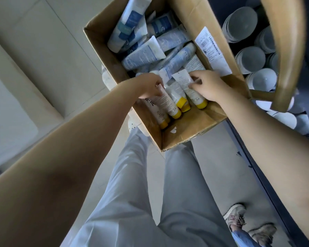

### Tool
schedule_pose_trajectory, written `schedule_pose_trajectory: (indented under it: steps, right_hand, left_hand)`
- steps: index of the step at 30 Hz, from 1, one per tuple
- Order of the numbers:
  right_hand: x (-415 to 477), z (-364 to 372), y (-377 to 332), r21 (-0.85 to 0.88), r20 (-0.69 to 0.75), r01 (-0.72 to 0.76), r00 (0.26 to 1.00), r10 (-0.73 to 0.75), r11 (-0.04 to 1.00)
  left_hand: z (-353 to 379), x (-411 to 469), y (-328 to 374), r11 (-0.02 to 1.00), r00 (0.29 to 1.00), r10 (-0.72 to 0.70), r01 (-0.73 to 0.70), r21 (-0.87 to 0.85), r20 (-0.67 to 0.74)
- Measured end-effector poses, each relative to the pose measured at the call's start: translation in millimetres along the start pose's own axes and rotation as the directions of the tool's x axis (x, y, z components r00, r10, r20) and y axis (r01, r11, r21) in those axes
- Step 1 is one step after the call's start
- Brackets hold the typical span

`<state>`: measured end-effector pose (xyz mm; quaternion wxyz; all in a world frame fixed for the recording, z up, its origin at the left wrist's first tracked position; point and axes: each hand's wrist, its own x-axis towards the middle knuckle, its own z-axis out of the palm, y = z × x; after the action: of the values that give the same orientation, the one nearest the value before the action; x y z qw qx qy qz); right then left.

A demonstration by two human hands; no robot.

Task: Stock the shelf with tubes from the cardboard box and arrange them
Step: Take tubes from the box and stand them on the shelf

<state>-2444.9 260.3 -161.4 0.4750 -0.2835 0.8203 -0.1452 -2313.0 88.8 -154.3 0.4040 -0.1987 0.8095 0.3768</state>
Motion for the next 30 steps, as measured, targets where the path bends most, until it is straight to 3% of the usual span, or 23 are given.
schedule_pose_trajectory:
  steps: [4,7,11,14,19,23,26,30]
  right_hand:
    - [-56,-31,-34,0.136,-0.178,-0.002,0.984,0.026,0.991]
    - [-112,-57,-68,0.266,-0.351,0.054,0.935,0.045,0.962]
    - [-190,-87,-103,0.447,-0.618,0.231,0.779,0.111,0.864]
    - [-250,-105,-124,0.484,-0.752,0.379,0.641,0.153,0.788]
    - [-338,-142,-140,0.424,-0.844,0.457,0.511,0.159,0.782]
    - [-402,-172,-138,0.393,-0.896,0.513,0.399,0.194,0.763]
    - [-449,-190,-123,0.363,-0.921,0.53,0.328,0.209,0.766]
    - [-502,-201,-87,0.348,-0.934,0.577,0.28,0.221,0.739]
  left_hand:
    - [-21,-49,17,0.996,0.994,0.082,-0.08,0.032,-0.069]
    - [-53,-98,34,0.991,0.971,0.13,-0.124,0.044,-0.203]
    - [-107,-162,81,0.955,0.898,0.292,-0.258,0.143,-0.329]
    - [-137,-214,128,0.91,0.812,0.414,-0.384,0.158,-0.412]
    - [-161,-293,212,0.779,0.666,0.627,-0.527,0.34,-0.405]
    - [-163,-339,277,0.694,0.59,0.718,-0.65,0.31,-0.369]
    - [-154,-364,326,0.617,0.494,0.778,-0.717,0.324,-0.388]
    - [-129,-374,386,0.53,0.405,0.837,-0.767,0.363,-0.367]
